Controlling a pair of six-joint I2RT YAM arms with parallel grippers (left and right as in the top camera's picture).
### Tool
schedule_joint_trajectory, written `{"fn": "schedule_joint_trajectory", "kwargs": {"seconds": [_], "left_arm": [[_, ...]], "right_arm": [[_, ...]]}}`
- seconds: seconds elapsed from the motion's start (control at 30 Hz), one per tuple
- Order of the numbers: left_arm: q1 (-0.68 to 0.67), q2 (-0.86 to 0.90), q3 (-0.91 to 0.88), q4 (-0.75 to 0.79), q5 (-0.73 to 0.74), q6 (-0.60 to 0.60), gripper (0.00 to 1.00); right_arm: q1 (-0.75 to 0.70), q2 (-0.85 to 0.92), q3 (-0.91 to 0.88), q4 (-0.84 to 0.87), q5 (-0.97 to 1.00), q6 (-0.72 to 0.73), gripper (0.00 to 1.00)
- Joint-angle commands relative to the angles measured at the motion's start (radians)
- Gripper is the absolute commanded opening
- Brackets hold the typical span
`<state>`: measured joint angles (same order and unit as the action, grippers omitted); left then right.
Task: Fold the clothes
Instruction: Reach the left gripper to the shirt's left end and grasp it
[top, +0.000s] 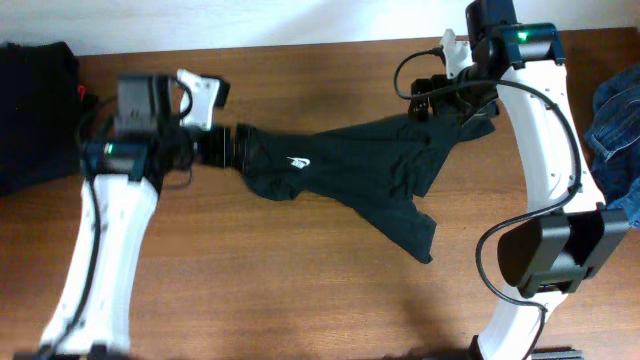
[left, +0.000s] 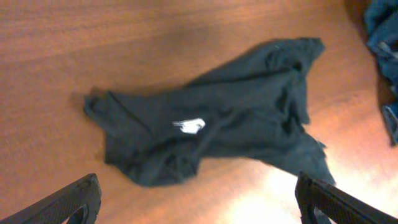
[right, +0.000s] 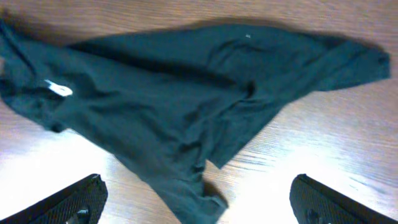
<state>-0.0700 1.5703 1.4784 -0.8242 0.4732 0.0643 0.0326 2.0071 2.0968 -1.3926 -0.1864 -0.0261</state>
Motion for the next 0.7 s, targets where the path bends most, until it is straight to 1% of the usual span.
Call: {"fn": "schedule_joint_trajectory", "kwargs": {"seconds": [0.0, 0.23, 0.4, 0.53, 0.6, 0.63, 0.67], "left_arm": [[-0.007, 0.094, 0.032, 0.034, -0.023, 0.020, 0.99], [-0.017, 0.270, 0.031, 0.088, -0.031, 0.020, 0.99], [-0.017, 0.396, 0.031, 0.138, -0.105, 0.020, 0.99], [-0.017, 0.483, 0.032, 0.203, -0.105, 0.020, 0.98], [-0.017, 0.515, 0.032, 0.230, -0.105, 0.020, 0.90], [-0.017, 0.528, 0.032, 0.240, -0.104, 0.019, 0.82], [-0.017, 0.538, 0.032, 0.249, -0.105, 0.020, 0.77]], "right_arm": [[-0.016, -0.018, -0.001, -0.006, 0.113, 0.009, 0.99], [-0.068, -0.018, -0.001, -0.003, 0.116, 0.011, 0.99], [-0.086, -0.018, -0.001, -0.002, 0.116, 0.011, 0.99], [-0.085, -0.018, -0.001, -0.002, 0.117, 0.011, 0.99], [-0.085, -0.018, -0.001, -0.002, 0.117, 0.011, 0.99], [-0.085, -0.018, -0.001, -0.002, 0.117, 0.011, 0.99], [-0.085, -0.018, -0.001, -0.002, 0.117, 0.011, 0.99]]}}
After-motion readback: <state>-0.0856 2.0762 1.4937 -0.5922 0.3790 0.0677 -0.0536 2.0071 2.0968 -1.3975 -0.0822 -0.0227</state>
